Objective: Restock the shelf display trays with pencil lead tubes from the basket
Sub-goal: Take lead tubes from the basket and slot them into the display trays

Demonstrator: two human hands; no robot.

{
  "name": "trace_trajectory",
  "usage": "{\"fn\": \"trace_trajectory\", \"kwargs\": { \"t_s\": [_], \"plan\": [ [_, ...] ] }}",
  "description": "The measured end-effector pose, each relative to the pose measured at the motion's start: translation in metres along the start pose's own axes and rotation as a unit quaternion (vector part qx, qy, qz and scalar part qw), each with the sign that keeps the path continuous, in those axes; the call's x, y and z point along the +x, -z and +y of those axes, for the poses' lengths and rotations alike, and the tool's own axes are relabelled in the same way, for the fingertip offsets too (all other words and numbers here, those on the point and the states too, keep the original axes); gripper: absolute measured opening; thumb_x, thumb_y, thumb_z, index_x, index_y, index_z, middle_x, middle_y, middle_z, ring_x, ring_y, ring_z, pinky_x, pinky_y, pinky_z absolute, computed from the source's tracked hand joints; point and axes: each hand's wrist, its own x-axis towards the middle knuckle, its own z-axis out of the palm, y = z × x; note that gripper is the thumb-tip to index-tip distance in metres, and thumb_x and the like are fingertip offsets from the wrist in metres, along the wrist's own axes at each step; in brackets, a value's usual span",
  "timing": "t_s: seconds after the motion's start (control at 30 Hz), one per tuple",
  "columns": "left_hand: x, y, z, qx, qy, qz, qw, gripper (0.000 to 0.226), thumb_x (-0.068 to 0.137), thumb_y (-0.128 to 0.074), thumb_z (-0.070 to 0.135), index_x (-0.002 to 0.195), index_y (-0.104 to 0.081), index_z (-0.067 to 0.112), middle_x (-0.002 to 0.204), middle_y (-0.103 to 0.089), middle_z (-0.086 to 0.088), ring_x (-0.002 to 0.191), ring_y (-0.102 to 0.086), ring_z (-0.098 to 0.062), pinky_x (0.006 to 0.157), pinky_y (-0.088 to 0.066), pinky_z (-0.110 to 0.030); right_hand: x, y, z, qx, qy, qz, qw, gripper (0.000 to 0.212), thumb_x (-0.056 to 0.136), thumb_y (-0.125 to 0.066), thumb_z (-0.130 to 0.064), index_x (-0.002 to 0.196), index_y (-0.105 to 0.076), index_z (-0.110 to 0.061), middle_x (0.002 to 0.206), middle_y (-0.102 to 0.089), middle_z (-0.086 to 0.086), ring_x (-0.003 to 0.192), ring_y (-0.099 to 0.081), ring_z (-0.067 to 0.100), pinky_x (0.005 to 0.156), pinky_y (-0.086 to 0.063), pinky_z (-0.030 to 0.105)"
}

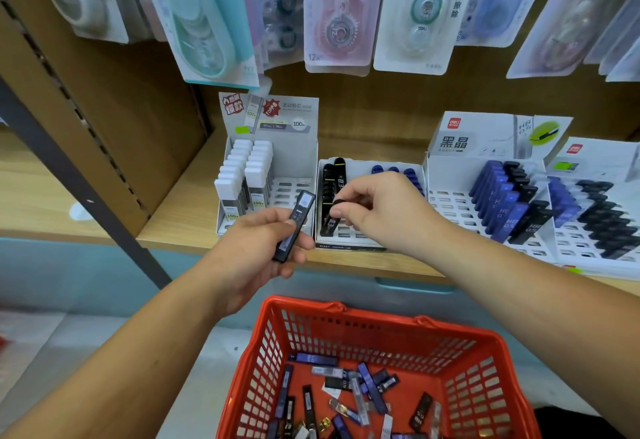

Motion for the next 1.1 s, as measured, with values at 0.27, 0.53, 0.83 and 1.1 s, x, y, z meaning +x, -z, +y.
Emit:
{"fn": "trace_trajectory", "kwargs": {
  "t_s": [0.27, 0.53, 0.83, 1.1],
  "plan": [
    [-0.003, 0.002, 0.0, -0.024, -0.014, 0.009, 1.0, 0.019, 0.105, -0.052, 0.0, 0.112, -0.07, 0.001, 0.091, -0.069, -0.014, 0.074, -0.07, -0.02, 0.067, -0.061, -0.028, 0.003, -0.005, 0.004, -0.01, 0.019, 0.042, 0.999, 0.012, 0.092, -0.077, -0.022, 0.105, -0.076, -0.024, 0.084, -0.07, -0.013, 0.074, -0.063, 0.001, 0.075, -0.052, 0.018],
    [-0.01, 0.006, 0.0, -0.032, -0.016, 0.04, 0.999, 0.015, 0.102, -0.057, -0.001, 0.106, -0.071, 0.003, 0.094, -0.069, -0.016, 0.072, -0.073, -0.022, 0.067, -0.062, -0.028, 0.004, -0.006, 0.013, -0.091, 0.138, 0.03, 0.986, 0.005, 0.092, -0.077, -0.014, 0.092, -0.075, -0.009, 0.086, -0.074, -0.004, 0.074, -0.064, 0.003, 0.076, -0.056, 0.041],
    [-0.019, -0.008, 0.007, -0.017, -0.044, 0.019, 0.999, 0.021, 0.099, -0.064, 0.003, 0.119, -0.069, 0.007, 0.084, -0.066, -0.01, 0.069, -0.067, -0.02, 0.062, -0.061, -0.031, -0.013, 0.009, 0.004, 0.07, 0.023, 0.026, 0.997, 0.039, 0.096, -0.068, -0.009, 0.132, -0.067, -0.022, 0.094, -0.067, -0.006, 0.067, -0.064, 0.011, 0.069, -0.055, 0.029],
    [-0.032, -0.084, 0.002, 0.077, -0.15, -0.081, 0.982, 0.017, 0.097, -0.068, 0.006, 0.109, -0.075, 0.017, 0.08, -0.071, -0.001, 0.071, -0.064, -0.015, 0.061, -0.055, -0.026, -0.068, 0.075, 0.006, 0.308, -0.102, 0.009, 0.946, 0.012, 0.093, -0.072, -0.004, 0.105, -0.072, -0.001, 0.074, -0.073, 0.016, 0.066, -0.071, 0.027, 0.064, -0.063, 0.034]
  ]
}}
